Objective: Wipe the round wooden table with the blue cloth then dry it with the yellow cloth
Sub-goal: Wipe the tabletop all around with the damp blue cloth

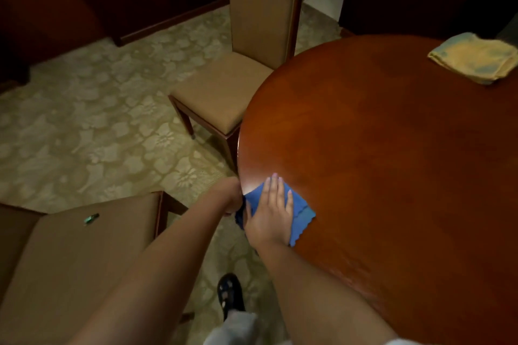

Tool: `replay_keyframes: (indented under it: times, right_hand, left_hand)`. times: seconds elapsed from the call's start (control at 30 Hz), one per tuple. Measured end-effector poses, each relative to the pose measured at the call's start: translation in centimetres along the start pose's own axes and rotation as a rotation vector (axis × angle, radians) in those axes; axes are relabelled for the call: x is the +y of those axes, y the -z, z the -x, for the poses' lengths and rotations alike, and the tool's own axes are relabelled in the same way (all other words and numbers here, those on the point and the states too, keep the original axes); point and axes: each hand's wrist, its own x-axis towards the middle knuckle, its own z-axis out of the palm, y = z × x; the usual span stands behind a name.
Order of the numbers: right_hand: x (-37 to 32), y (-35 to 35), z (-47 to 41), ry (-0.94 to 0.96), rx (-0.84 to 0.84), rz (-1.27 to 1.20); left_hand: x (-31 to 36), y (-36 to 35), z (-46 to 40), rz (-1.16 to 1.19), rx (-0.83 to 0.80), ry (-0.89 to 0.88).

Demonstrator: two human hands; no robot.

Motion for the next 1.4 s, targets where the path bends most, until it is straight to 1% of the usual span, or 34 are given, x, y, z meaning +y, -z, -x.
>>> replay_keyframes:
  times: [0.1,0.13,0.27,0.3,0.37,0.47,0.53,0.67,0.77,0.83,0.93,1.17,1.27,1.4]
  right_hand:
    - [-2.7,-0.2,-4.3,-0.058,-0.041,0.049]
    - [-3.5,0.0,-5.8,-0.097,-0.017,0.048]
    - [-6.2,0.0,-11.3,-0.237,0.026,0.035]
    - [-6.6,0.1,-12.5,-0.266,0.044,0.037]
    - [-7.3,0.3,-14.8,-0.298,0.017,0.032]
    - [-7.7,0.8,-17.6,-0.313,0.008,0.04]
    - [-7.8,0.9,-18.9,-0.302,0.017,0.045]
    - [-7.5,0.8,-19.2,-0.259,0.012,0.045]
    - [-5.6,1.1,-18.2,-0.12,0.003,0.073]
    - [-3.6,1.4,-16.7,-0.036,-0.015,0.102]
    - [-0.4,2.0,-13.4,0.022,-0.039,0.107]
    - [7.7,3.2,-3.6,0.0,-0.085,0.12]
    - [11.6,3.8,1.1,-0.043,-0.083,0.097]
    - [16.7,4.2,7.0,-0.146,-0.065,0.083]
  left_hand:
    - [-1.3,3.1,-3.9,-0.063,0.036,-0.075]
    - [-1.7,4.1,-5.2,-0.066,0.061,-0.117]
    - [-2.7,7.3,-10.0,0.049,0.165,-0.204]
    - [-2.9,7.8,-11.0,0.094,0.175,-0.222]
    - [-3.3,8.6,-12.8,0.178,0.177,-0.263]
    - [-4.0,9.2,-15.3,0.303,0.202,-0.309]
    - [-4.2,9.4,-16.3,0.37,0.212,-0.309]
    - [-4.2,9.1,-16.6,0.439,0.229,-0.309]
    - [-4.3,8.2,-15.8,0.464,0.214,-0.311]
    - [-4.1,7.3,-14.6,0.504,0.174,-0.298]
    - [-2.7,5.2,-11.9,0.532,0.102,-0.312]
    - [3.1,-1.7,-3.7,0.421,0.031,-0.404]
    - [6.1,-4.9,-0.7,0.372,-0.053,-0.439]
    - [10.6,-8.8,2.5,0.292,-0.182,-0.5]
